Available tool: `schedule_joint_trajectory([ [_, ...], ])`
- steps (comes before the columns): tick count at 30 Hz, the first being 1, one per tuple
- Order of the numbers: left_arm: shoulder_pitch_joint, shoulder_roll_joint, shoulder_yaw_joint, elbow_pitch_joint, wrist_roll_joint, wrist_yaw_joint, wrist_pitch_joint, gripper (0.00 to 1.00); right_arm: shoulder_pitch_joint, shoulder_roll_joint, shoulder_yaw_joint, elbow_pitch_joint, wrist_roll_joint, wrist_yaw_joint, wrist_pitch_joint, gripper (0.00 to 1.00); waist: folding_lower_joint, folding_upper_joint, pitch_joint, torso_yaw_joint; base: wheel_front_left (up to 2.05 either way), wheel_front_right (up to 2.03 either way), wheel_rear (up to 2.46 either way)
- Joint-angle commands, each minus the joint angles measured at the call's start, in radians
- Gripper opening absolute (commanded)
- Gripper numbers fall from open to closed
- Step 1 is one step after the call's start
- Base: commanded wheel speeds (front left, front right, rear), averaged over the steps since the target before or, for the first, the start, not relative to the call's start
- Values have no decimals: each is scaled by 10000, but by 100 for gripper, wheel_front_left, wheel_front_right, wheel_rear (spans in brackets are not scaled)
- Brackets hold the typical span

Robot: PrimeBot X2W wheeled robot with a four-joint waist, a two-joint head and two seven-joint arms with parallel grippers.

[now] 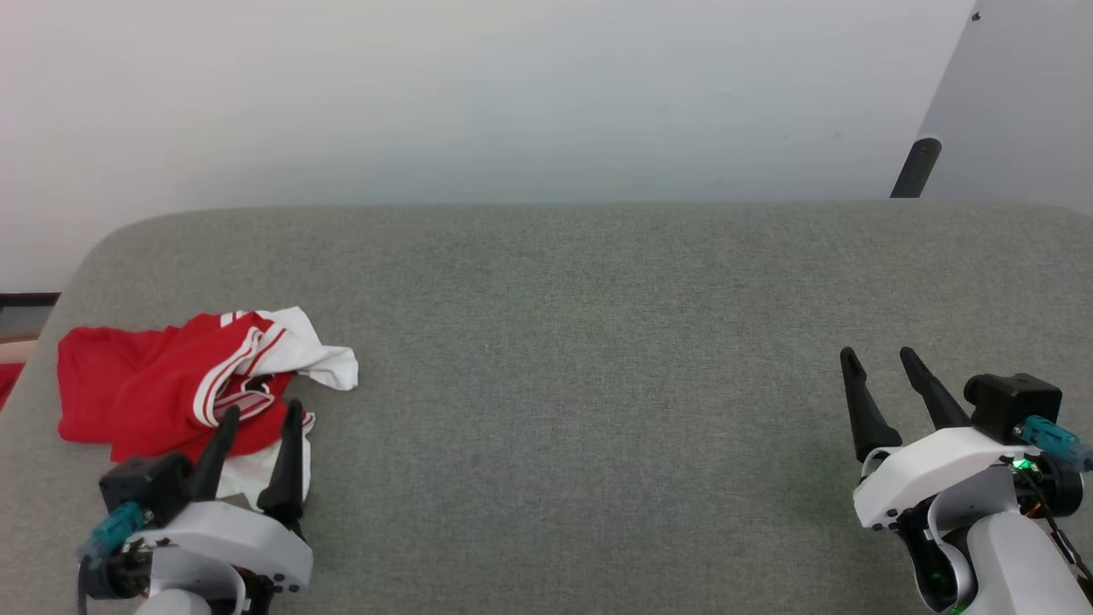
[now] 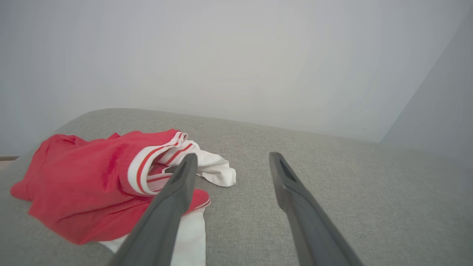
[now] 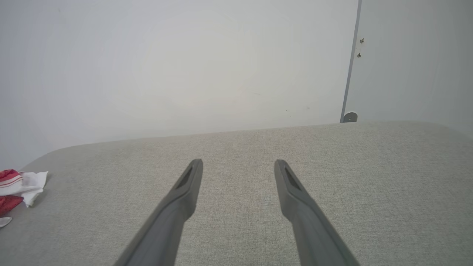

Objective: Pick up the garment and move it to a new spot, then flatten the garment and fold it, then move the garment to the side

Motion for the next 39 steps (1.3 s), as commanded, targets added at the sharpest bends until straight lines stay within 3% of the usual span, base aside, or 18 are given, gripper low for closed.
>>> schedule_joint_trajectory([
  [1,-161,76,16,-11,184,-49,-98,100,-239,-27,17,-77,-267,5,-63,100,0,-1,-1,-6,0,0,0],
  [39,-382,629,-451,530,1318,-71,-778,100,-261,112,-463,300,-2228,7,-848,100,0,-1,-7,-153,0,0,0],
])
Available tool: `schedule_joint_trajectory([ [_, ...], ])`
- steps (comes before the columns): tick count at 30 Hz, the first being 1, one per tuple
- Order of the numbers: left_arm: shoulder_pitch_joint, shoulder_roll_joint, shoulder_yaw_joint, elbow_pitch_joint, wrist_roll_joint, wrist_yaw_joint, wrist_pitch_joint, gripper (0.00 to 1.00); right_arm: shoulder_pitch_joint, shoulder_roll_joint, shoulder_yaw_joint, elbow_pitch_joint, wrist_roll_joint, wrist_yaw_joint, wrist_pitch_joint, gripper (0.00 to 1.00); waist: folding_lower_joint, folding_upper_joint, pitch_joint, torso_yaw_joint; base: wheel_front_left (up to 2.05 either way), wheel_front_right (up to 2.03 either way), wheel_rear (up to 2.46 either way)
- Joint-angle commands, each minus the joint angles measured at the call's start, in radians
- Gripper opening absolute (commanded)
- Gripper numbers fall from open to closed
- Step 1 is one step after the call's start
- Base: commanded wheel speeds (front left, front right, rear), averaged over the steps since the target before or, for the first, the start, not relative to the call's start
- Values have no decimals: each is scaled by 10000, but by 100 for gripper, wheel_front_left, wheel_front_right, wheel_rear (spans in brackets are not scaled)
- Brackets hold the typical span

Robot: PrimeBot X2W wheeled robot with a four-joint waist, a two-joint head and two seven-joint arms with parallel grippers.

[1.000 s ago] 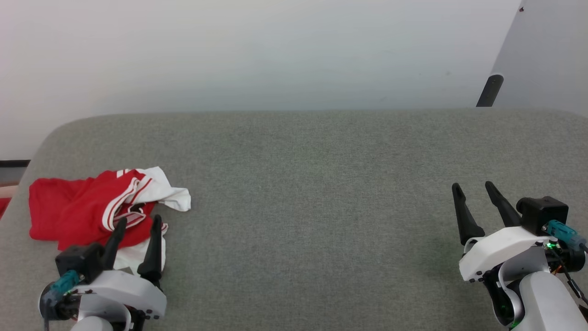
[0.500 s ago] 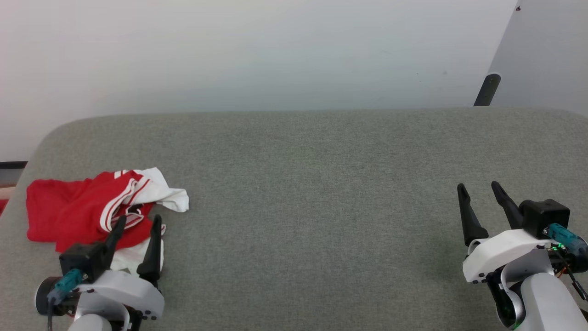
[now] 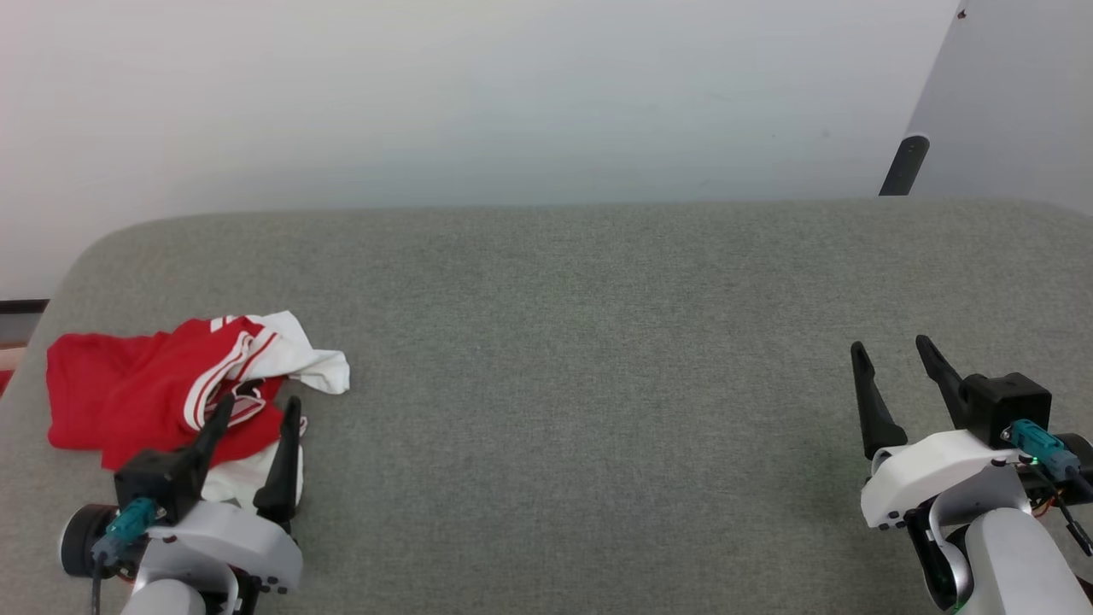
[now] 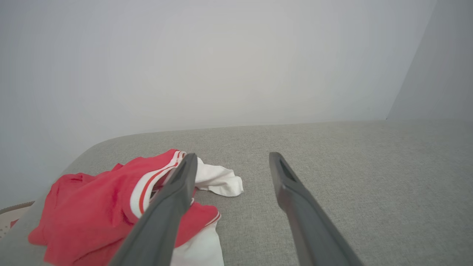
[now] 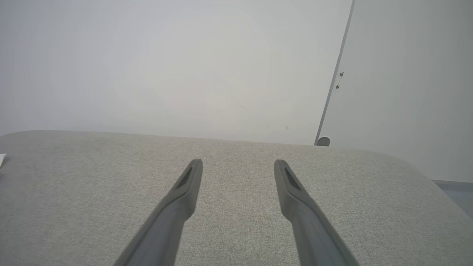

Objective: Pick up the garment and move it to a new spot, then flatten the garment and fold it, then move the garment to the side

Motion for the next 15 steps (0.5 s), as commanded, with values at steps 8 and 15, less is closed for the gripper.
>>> schedule_joint_trajectory([
  [8,-114,2,-24,63,-80,-25,-4,100,-95,59,-9,-58,60,7,14,100,0,0,40,99,0,0,0],
  [15,-218,-4,-69,339,-251,-24,-3,100,-36,25,195,-11,172,7,31,100,0,0,17,579,0,0,0],
])
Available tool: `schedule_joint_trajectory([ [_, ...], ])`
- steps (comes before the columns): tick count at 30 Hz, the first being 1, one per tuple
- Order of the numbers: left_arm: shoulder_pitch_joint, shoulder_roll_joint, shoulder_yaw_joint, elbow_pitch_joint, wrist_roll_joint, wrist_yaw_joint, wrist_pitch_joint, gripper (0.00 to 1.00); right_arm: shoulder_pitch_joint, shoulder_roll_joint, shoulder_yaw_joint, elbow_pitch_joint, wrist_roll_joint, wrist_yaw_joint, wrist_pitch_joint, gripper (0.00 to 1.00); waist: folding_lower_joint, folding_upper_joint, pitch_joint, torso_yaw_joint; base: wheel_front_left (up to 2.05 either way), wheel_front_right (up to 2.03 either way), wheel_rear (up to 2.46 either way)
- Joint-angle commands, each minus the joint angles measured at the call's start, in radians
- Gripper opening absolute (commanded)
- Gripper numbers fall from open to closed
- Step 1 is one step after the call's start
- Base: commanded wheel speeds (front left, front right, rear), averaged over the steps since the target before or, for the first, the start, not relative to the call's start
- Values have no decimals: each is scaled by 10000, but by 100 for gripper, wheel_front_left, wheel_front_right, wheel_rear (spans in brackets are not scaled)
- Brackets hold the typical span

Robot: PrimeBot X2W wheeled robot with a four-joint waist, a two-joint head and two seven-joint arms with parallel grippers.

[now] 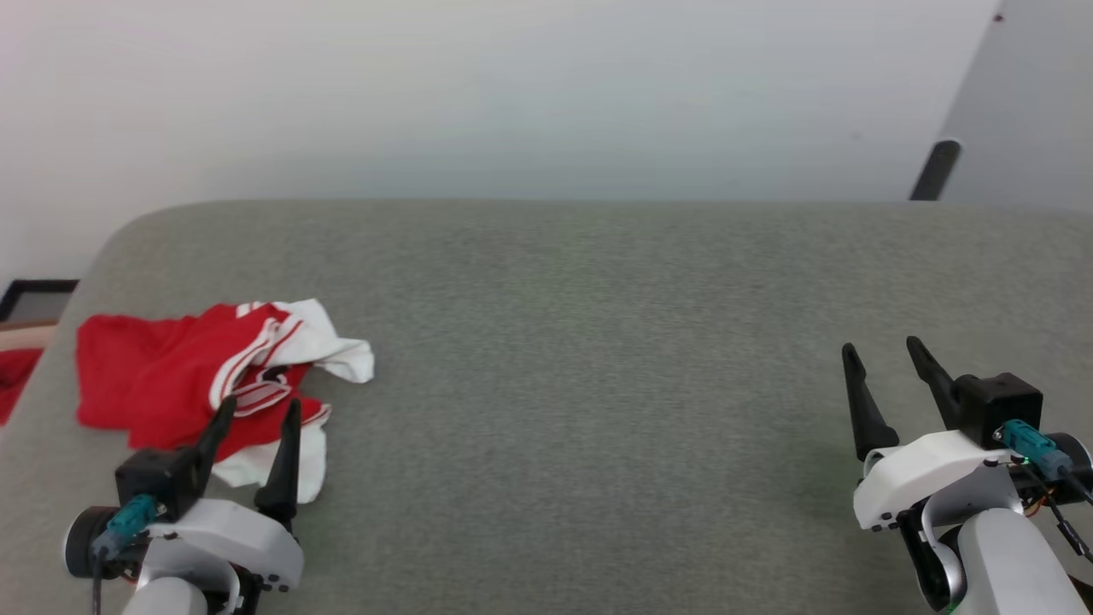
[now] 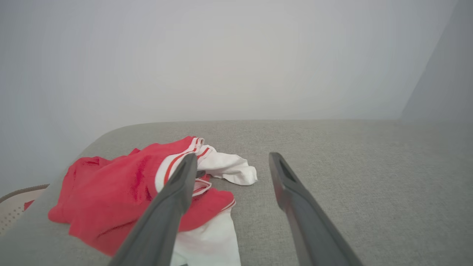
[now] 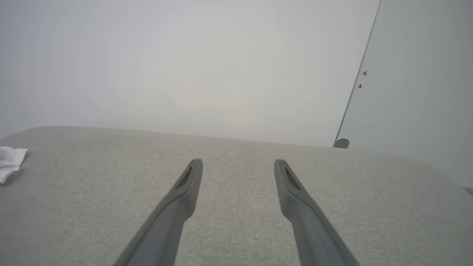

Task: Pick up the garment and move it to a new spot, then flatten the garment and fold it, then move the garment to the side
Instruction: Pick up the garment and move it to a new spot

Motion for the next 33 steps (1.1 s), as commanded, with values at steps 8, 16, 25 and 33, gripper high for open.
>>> schedule_joint_trajectory([
  [8,-375,77,-4,358,240,13,-1,100,-114,0,348,60,183,7,-58,100,0,0,133,1616,0,0,0],
  [16,-419,-137,352,442,489,104,-1,100,-360,32,620,353,258,6,-210,100,0,0,200,3314,0,0,0],
  [25,-263,-368,777,324,653,95,-1,100,-687,-11,1027,636,426,6,-379,100,0,0,251,4952,0,0,0],
  [33,173,-579,1740,-211,484,167,-1,100,-1464,157,1985,1065,602,4,-380,100,0,0,690,5447,0,0,0],
])
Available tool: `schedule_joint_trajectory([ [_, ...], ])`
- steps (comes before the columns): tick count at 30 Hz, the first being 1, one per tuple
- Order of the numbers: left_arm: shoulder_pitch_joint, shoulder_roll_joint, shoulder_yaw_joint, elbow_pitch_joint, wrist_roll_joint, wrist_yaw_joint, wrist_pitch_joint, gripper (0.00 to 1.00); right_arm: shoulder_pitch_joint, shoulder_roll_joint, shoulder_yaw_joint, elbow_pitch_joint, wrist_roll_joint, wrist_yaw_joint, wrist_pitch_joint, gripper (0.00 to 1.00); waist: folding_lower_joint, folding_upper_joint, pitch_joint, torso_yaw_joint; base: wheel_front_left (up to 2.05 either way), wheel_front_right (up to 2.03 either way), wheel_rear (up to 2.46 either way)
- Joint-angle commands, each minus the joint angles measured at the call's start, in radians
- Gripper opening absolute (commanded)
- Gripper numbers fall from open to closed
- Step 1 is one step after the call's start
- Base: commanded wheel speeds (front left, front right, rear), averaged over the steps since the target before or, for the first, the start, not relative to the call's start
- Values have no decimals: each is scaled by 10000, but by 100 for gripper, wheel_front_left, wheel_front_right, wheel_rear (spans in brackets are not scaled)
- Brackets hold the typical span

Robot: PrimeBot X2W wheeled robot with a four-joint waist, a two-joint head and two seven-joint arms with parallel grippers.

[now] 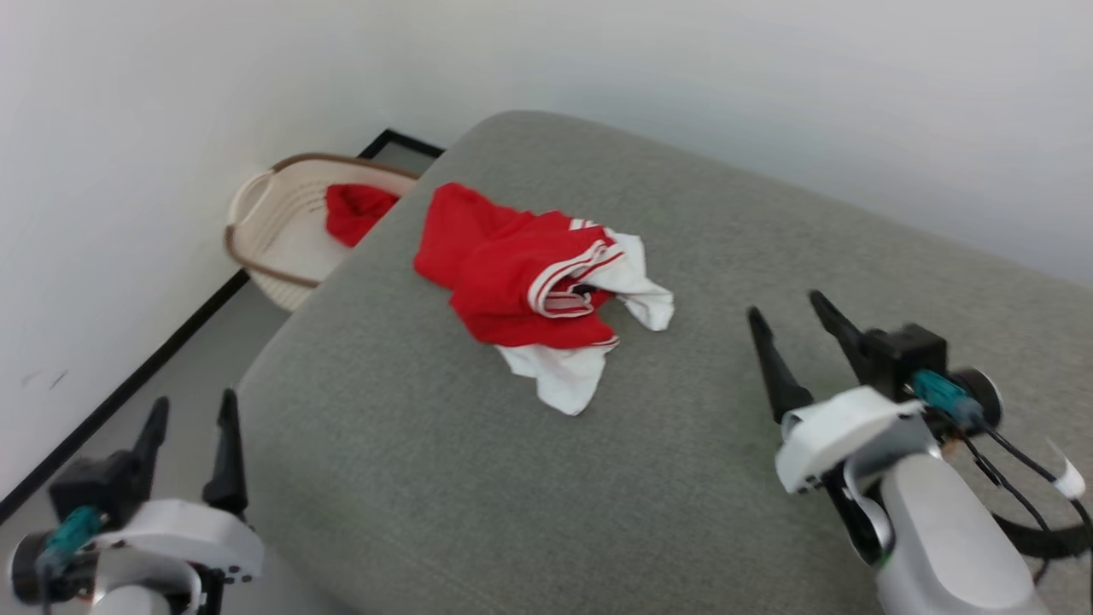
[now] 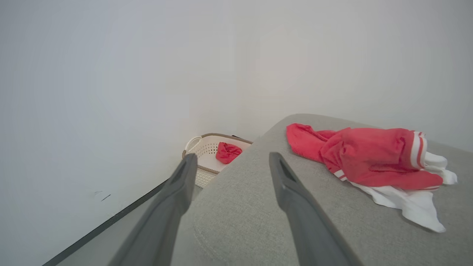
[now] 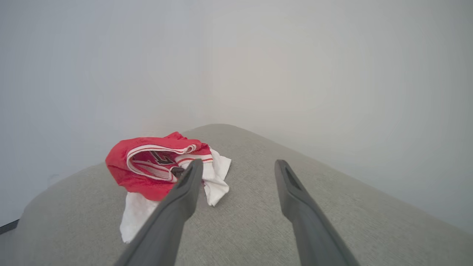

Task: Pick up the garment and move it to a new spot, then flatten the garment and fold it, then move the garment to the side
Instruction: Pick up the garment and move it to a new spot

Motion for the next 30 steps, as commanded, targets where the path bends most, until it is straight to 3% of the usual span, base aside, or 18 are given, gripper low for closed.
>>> schedule_joint_trajectory([
  [1,186,-122,286,-221,-39,38,-1,100,-327,6,319,221,112,3,-34,100,0,0,421,411,0,0,0],
  [12,734,-465,1222,-778,44,-47,0,100,-1331,120,1262,1278,488,3,-286,100,0,0,632,475,0,0,0],
  [19,364,-479,694,-635,65,-144,0,100,-1208,-5,1062,1500,611,3,-443,100,0,0,552,350,0,0,0],
  [22,-32,-160,-98,-395,-87,-134,0,100,-893,-21,771,1327,504,3,-472,100,0,0,437,177,0,0,0],
  [30,-1660,1319,-1685,-13,-1196,-124,0,100,-607,222,1039,565,139,1,-495,100,0,0,1046,-1849,0,0,0],
])
